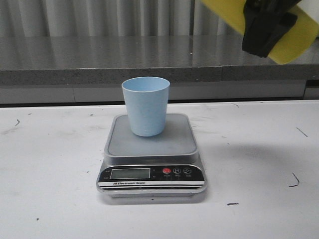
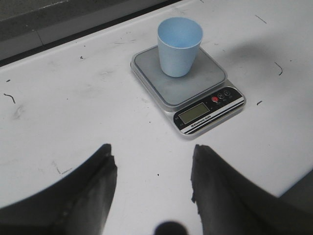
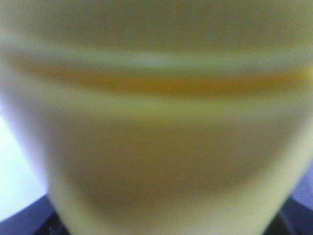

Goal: Pour seasoning into cup on scale with both arms

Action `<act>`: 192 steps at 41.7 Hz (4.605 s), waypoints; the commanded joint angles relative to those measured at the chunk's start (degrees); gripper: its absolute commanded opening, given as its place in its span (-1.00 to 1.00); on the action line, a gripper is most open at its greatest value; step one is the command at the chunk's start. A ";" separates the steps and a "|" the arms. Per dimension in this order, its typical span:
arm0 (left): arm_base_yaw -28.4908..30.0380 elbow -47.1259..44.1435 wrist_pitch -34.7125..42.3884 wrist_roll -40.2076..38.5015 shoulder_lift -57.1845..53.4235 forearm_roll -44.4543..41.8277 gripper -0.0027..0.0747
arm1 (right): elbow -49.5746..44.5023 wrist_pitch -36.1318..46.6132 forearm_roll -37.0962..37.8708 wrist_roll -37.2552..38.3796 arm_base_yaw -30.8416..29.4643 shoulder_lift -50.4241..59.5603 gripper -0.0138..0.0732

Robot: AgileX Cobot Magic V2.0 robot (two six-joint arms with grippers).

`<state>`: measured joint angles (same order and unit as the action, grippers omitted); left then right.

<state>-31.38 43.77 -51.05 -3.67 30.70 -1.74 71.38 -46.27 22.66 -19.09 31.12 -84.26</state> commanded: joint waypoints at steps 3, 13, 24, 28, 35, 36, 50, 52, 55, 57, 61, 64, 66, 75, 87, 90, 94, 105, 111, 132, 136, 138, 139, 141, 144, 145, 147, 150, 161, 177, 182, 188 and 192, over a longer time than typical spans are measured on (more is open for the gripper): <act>-0.38 1.53 4.41 -0.06 0.16 0.24 -0.01 | 5.50 -3.76 11.38 -0.60 4.04 -2.90 0.17; -0.38 1.53 4.41 -0.06 0.16 0.24 -0.01 | 9.63 -13.43 25.59 -0.53 8.40 -10.39 0.17; -0.38 1.53 4.41 -0.06 0.16 0.24 -0.01 | 10.25 -12.82 38.15 -0.59 9.24 -12.95 0.17; -0.38 1.53 4.41 -0.06 0.16 0.24 -0.01 | 10.25 -12.06 39.57 -0.64 9.24 -12.95 0.17; -0.38 1.53 4.41 -0.06 0.16 0.24 -0.01 | 10.25 -12.11 40.37 -0.64 9.24 -12.95 0.17; -0.38 1.53 4.41 -0.06 0.16 0.24 -0.01 | 10.25 -12.16 40.37 -0.64 9.24 -12.95 0.17; -0.38 1.53 4.41 -0.06 0.16 0.24 -0.01 | 10.25 -12.32 41.67 -3.67 9.24 -12.95 0.17; -0.38 1.53 4.41 -0.06 0.16 0.24 -0.01 | 10.25 -12.39 42.41 -5.10 9.24 -12.95 0.17; -0.38 1.53 4.41 -0.06 0.16 0.24 -0.01 | 10.25 -12.27 42.87 -6.47 9.24 -12.83 0.17; -0.38 1.53 4.41 -0.06 0.16 0.24 -0.01 | 10.25 -12.22 42.87 -6.87 9.24 -12.76 0.17; -0.38 1.53 4.41 -0.06 0.16 0.24 -0.01 | 10.25 -12.27 42.94 -7.95 9.24 -12.76 0.14; -0.38 1.53 4.41 -0.06 0.16 0.24 -0.01 | 10.25 -12.35 42.94 -10.43 9.24 -12.76 0.14; -0.38 1.53 4.41 -0.06 0.16 0.24 -0.01 | 10.25 -12.24 42.94 -11.55 9.24 -12.76 0.14; -0.38 1.53 4.41 -0.06 0.16 0.24 -0.01 | 10.25 -11.79 42.82 -12.13 9.24 -12.76 0.14; -0.38 1.53 4.41 -0.06 0.16 0.24 -0.01 | 10.25 -12.11 40.55 5.77 8.90 -11.06 0.14; -0.38 1.53 4.41 -0.06 0.16 0.24 -0.01 | 10.25 -10.55 37.16 11.70 8.90 -8.99 0.14; -0.38 1.53 4.41 -0.06 0.16 0.24 -0.01 | 10.19 -8.18 31.97 16.67 8.90 -5.45 0.14; -0.38 1.53 4.41 -0.06 0.16 0.24 -0.01 | 6.88 -4.02 24.61 29.27 8.87 4.24 0.14; -0.38 1.53 4.41 -0.06 0.16 0.24 -0.01 | 0.29 3.40 24.50 38.78 6.56 9.76 0.14; -0.38 1.53 4.41 -0.06 0.16 0.24 -0.01 | -25.77 40.53 17.85 51.48 -14.52 15.78 0.14; -0.38 1.53 4.41 -0.06 0.16 0.24 -0.01 | -30.05 49.36 17.61 51.48 -18.04 15.43 0.14; -0.38 1.53 4.41 -0.06 0.16 0.24 -0.01 | -31.69 53.90 17.61 51.48 -19.53 15.14 0.14; -0.38 1.53 4.41 -0.06 0.16 0.24 -0.01 | -32.73 55.63 17.61 51.48 -20.50 14.89 0.14; -0.38 1.53 4.41 -0.06 0.16 0.24 -0.01 | -34.45 59.50 17.61 51.48 -22.21 14.33 0.14; -0.38 1.53 4.41 -0.06 0.16 0.24 -0.01 | -36.37 65.95 17.61 51.48 -24.50 13.05 0.14; -0.38 1.53 4.41 -0.06 0.16 0.24 -0.01 | -36.81 68.34 17.61 51.48 -25.35 12.35 0.14; -0.38 1.53 4.41 -0.06 0.16 0.24 -0.01 | -37.53 71.21 17.61 50.98 -26.48 11.11 0.14; -0.38 1.53 4.41 -0.06 0.16 0.24 -0.01 | -37.76 74.13 17.61 49.67 -27.78 8.50 0.14; -0.38 1.53 4.41 -0.06 0.16 0.24 -0.01 | -37.76 85.89 14.91 40.75 -29.88 -1.58 0.14; -0.38 1.53 4.41 -0.06 0.16 0.24 -0.01 | -37.71 101.70 2.80 27.54 -30.14 -13.04 0.14; -0.38 1.53 4.41 -0.06 0.16 0.24 -0.01 | -37.71 104.68 0.42 25.93 -30.14 -15.88 0.14; -0.38 1.53 4.41 -0.06 0.16 0.24 -0.01 | -37.71 108.44 -2.17 23.77 -30.30 -18.71 0.14; -0.38 1.53 4.41 -0.06 0.16 0.24 -0.01 | -37.71 112.53 -3.64 22.85 -30.32 -20.61 0.14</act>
<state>-31.38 43.77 -51.05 -3.67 30.70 -1.74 32.27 55.46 21.57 5.43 1.20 -106.06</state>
